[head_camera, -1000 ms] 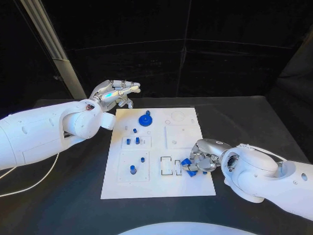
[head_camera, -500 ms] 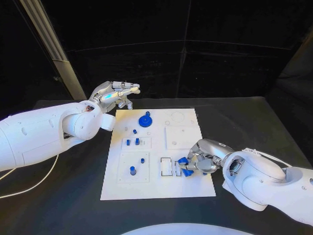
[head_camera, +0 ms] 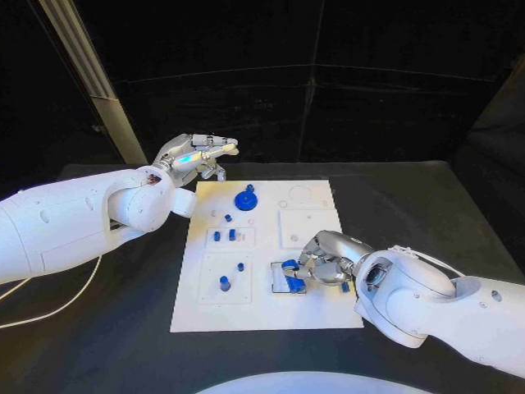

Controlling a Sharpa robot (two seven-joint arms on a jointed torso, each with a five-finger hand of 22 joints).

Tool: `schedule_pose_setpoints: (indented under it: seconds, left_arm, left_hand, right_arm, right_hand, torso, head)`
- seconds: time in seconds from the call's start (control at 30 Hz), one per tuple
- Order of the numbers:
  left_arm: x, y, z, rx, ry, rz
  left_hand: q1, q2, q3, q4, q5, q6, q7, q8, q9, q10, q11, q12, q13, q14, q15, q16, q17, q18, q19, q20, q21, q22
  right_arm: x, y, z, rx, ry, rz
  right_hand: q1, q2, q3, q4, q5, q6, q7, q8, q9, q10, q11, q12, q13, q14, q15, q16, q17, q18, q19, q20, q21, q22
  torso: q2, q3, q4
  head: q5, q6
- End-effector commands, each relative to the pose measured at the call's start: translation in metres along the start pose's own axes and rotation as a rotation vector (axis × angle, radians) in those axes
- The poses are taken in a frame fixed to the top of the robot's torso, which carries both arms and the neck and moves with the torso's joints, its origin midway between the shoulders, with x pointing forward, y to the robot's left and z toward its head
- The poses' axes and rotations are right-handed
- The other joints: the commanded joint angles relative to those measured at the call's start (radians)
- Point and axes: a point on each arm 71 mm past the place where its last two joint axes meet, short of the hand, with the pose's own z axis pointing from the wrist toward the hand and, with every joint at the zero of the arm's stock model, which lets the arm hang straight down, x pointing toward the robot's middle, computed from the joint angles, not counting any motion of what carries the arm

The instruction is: Assemble the parts on the task board

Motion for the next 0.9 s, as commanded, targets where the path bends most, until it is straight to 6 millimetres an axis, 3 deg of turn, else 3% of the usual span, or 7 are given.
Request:
schedule_pose_setpoints:
  seconds: [0.03,0.2,0.4,0.53,0.63,0.73,0.9]
  left_arm:
    - [0.003,-0.001,0.001,0.005,0.016,-0.006]
    - [0.003,-0.001,0.001,0.004,0.017,-0.007]
    - [0.003,-0.001,0.001,0.004,0.017,-0.007]
    - [0.003,-0.001,0.001,0.004,0.017,-0.007]
    - [0.003,-0.001,0.001,0.004,0.016,-0.007]
    - [0.003,-0.001,0.000,0.004,0.016,-0.007]
    - [0.002,-0.001,0.000,0.003,0.016,-0.006]
  left_hand:
    - [0.000,0.008,0.000,-0.002,-0.002,-0.005,0.001,-0.002,-0.002,-0.006,0.002,0.006,-0.002,-0.007,0.002,0.006,-0.002,0.012,-0.004,-0.003,-0.003,-0.001]
    - [0.000,0.008,0.000,-0.002,-0.002,-0.005,0.001,-0.002,-0.002,-0.006,0.002,0.006,-0.002,-0.007,0.002,0.006,-0.002,0.012,-0.004,-0.003,-0.003,-0.001]
    - [0.000,0.008,0.000,-0.002,-0.002,-0.006,0.001,-0.002,-0.001,-0.007,0.003,0.007,-0.002,-0.007,0.002,0.007,-0.002,0.012,-0.004,-0.003,-0.003,-0.001]
    - [0.000,0.008,0.000,-0.002,-0.002,-0.006,0.001,-0.002,-0.001,-0.007,0.003,0.007,-0.002,-0.007,0.002,0.007,-0.002,0.012,-0.004,-0.003,-0.003,-0.001]
    - [0.000,0.008,0.000,-0.002,-0.002,-0.006,0.001,-0.002,-0.001,-0.007,0.003,0.007,-0.002,-0.007,0.002,0.007,-0.002,0.012,-0.004,-0.003,-0.003,-0.001]
    - [0.000,0.008,0.000,-0.002,-0.002,-0.006,0.001,-0.002,-0.001,-0.007,0.003,0.007,-0.002,-0.007,0.002,0.007,-0.002,0.012,-0.004,-0.003,-0.003,-0.001]
    - [0.000,0.008,0.000,-0.002,-0.002,-0.006,0.001,-0.002,-0.001,-0.007,0.003,0.007,-0.002,-0.007,0.002,0.007,-0.002,0.012,-0.004,-0.003,-0.003,-0.001]
  right_arm:
    - [0.005,0.001,0.006,0.034,0.053,0.009]
    - [0.010,0.003,0.012,0.051,0.081,-0.002]
    - [0.012,0.003,0.015,0.068,0.102,-0.014]
    - [0.012,0.003,0.017,0.072,0.094,-0.027]
    - [0.011,0.003,0.017,0.074,0.079,-0.037]
    - [0.010,0.003,0.016,0.069,0.064,-0.043]
    - [0.009,0.005,0.014,0.042,0.059,-0.047]
  right_hand:
    - [-0.017,-0.001,-0.010,0.000,-0.009,0.010,0.000,0.006,0.004,0.007,-0.003,-0.004,0.002,0.061,-0.009,0.003,0.019,-0.011,0.003,-0.004,0.004,0.000]
    - [-0.033,0.006,-0.021,0.000,-0.025,0.012,-0.001,0.008,0.009,0.006,-0.004,-0.011,-0.001,0.060,-0.010,0.003,0.019,-0.011,0.002,-0.005,0.003,-0.001]
    - [-0.066,0.014,-0.050,0.000,-0.100,0.011,-0.003,0.012,0.020,0.004,-0.005,-0.021,-0.002,0.059,-0.012,-0.001,0.013,-0.010,0.000,-0.006,0.001,-0.003]
    - [-0.123,0.008,-0.099,-0.001,-0.256,0.002,-0.001,0.012,0.028,-0.004,-0.003,-0.040,-0.013,0.057,-0.010,-0.008,0.003,-0.008,-0.006,-0.005,-0.006,-0.014]
    - [-0.175,-0.009,-0.139,0.002,-0.372,-0.012,0.004,0.007,0.033,-0.024,0.001,-0.080,-0.041,0.052,-0.006,-0.020,-0.016,-0.004,-0.018,-0.002,-0.022,-0.040]
    - [-0.215,-0.032,-0.152,0.003,-0.391,-0.021,0.007,0.006,0.036,-0.039,0.005,-0.112,-0.066,0.051,-0.004,-0.025,-0.022,-0.001,-0.025,0.000,-0.032,-0.055]
    - [-0.185,-0.045,-0.137,-0.005,-0.385,-0.023,0.008,0.007,0.040,-0.039,0.005,-0.116,-0.066,0.051,-0.003,-0.026,-0.023,0.000,-0.026,0.001,-0.035,-0.057]
  torso:
    - [0.000,-0.0004,0.0003]
    - [0.000,0.0003,-0.0013]
    - [0.000,0.0006,-0.0024]
    - [-0.001,0.0016,-0.0032]
    - [-0.001,0.0017,-0.0029]
    - [-0.001,0.0020,-0.0028]
    - [0.000,0.0029,-0.0032]
  head:
    - [0.002,-0.002]
    - [0.005,-0.005]
    - [0.008,-0.008]
    - [0.009,-0.011]
    - [0.009,-0.011]
    - [0.009,-0.012]
    - [0.011,-0.012]
